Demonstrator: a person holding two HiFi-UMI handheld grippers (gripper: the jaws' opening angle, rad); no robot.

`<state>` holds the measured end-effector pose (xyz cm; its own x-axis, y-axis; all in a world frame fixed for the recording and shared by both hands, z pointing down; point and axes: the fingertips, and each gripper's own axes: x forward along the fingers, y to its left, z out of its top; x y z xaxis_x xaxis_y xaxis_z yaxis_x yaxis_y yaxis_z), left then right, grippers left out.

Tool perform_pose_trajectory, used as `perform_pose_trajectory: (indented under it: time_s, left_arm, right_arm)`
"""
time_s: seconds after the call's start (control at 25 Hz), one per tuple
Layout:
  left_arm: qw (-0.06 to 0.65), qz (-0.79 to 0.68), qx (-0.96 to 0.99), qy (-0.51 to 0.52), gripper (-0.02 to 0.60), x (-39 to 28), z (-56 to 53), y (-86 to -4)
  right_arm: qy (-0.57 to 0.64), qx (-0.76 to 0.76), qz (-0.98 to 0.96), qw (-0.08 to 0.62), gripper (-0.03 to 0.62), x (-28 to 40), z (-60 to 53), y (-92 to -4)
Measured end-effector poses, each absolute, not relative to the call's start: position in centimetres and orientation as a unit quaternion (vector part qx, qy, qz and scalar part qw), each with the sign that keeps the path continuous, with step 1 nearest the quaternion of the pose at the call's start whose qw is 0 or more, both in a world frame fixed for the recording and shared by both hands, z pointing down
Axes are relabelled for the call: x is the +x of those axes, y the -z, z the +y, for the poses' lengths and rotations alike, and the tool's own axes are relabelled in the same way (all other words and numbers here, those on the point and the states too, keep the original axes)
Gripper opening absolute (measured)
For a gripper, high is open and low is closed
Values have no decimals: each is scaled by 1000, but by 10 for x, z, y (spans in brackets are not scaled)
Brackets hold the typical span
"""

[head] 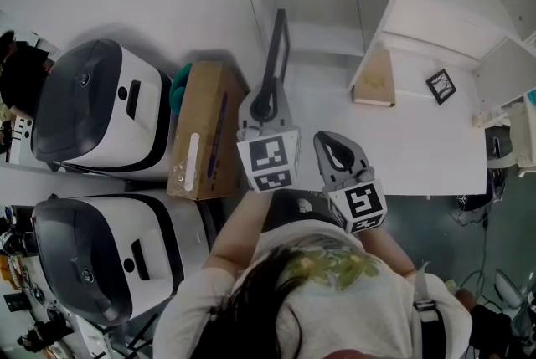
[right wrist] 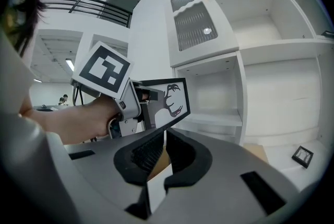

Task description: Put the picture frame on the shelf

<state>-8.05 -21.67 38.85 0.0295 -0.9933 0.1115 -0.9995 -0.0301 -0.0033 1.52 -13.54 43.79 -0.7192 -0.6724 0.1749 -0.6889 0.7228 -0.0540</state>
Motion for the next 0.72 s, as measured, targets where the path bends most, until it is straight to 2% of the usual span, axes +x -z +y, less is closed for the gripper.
perform_pose_trajectory:
  time_s: [0.72]
  left_arm:
    - [80, -691, 716, -50, 34, -91, -258, -397]
  right_arm:
    - [-66, 403, -910, 74, 38, 10, -167, -428]
